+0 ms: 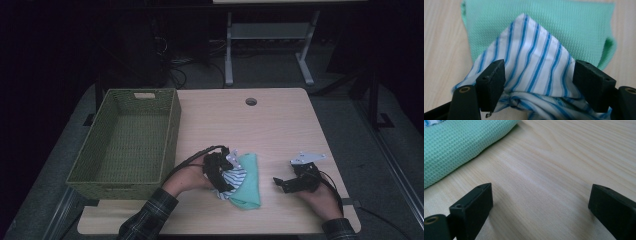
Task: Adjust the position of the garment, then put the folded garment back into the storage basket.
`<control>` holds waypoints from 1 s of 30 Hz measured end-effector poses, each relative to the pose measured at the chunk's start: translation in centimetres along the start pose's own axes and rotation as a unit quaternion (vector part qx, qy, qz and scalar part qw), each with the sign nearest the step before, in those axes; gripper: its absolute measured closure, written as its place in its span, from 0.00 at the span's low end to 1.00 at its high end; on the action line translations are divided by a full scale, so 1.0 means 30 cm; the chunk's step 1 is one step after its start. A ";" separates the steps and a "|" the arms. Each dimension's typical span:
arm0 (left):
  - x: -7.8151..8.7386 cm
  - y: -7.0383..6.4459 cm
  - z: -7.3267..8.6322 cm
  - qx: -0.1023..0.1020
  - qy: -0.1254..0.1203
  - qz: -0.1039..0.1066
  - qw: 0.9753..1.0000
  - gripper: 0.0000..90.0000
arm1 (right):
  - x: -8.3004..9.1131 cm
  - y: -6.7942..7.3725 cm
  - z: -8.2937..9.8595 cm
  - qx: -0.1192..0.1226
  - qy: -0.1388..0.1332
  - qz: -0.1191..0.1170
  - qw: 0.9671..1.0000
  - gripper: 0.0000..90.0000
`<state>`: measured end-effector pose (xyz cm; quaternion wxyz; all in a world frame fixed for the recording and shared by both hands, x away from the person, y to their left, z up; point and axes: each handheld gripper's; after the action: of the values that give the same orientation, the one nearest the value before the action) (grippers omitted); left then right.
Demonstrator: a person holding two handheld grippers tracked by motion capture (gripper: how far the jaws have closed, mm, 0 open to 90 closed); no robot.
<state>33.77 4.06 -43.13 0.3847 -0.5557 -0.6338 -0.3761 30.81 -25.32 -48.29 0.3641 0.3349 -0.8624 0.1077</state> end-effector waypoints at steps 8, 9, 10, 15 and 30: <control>-0.036 -0.009 -0.002 -0.011 0.014 -0.001 1.000 0.25 | 0.000 -0.001 0.000 -0.001 0.000 0.002 1.000 0.06; -0.040 -0.011 -0.002 -0.013 0.016 -0.001 1.000 0.25 | 0.000 -0.001 0.000 -0.001 0.000 0.002 1.000 0.06; -0.043 -0.011 -0.002 -0.013 0.016 -0.001 1.000 0.25 | 0.000 -0.001 0.000 -0.001 0.000 0.002 1.000 0.06; -0.047 -0.002 0.006 -0.002 0.014 0.012 1.000 0.27 | 0.000 -0.002 0.000 0.000 -0.001 0.003 1.000 0.06; -0.039 0.012 0.011 0.039 0.012 0.011 0.999 0.47 | 0.000 -0.001 0.000 -0.002 0.000 0.003 1.000 0.06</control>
<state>34.21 3.89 -44.32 0.4181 -0.5427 -0.6371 -0.3533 30.84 -25.34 -48.30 0.3642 0.3314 -0.8637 0.1071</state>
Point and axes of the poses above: each handheld gripper's, and its own axes: x roughly backward along the jaws, z roughly out of its underside, y roughly to its left, and after that the axes turned 2 degrees about -z, right-handed
